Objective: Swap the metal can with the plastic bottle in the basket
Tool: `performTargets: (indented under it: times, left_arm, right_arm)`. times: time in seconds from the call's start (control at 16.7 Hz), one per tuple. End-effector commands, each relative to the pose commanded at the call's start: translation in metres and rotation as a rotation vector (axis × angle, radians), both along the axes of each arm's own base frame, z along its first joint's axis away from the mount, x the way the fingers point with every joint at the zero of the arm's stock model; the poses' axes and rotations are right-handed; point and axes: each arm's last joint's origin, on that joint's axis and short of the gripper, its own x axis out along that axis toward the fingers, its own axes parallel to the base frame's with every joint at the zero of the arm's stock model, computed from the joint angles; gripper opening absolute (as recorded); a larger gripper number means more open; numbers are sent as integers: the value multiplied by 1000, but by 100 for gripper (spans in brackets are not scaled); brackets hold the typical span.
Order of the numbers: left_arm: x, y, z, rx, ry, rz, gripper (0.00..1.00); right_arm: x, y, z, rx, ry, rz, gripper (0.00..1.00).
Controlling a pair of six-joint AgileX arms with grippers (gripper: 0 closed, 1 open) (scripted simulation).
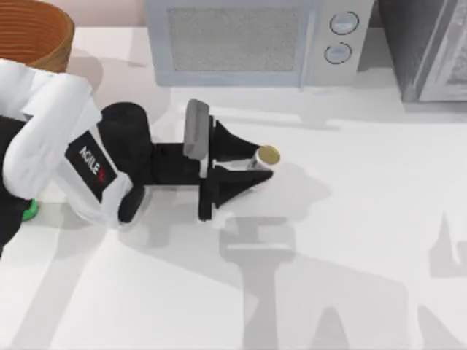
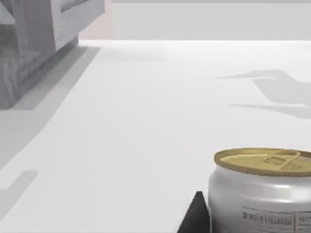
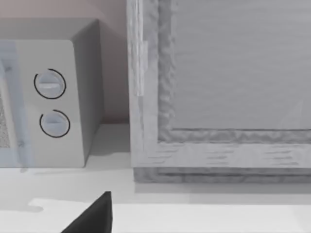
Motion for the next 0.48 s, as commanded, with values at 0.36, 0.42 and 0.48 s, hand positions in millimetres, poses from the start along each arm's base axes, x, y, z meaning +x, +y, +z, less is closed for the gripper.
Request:
performTargets:
  times: [0.36,0.42,0.48]
  left_arm:
    - [0,0,0,0,0,0,90]
    - [0,0,0,0,0,0,98]
    - [0,0,0,0,0,0,100]
  right_arm:
    - [0,0,0,0,0,0,100]
    - [0,0,0,0,0,0,100]
    - [0,0,0,0,0,0,100]
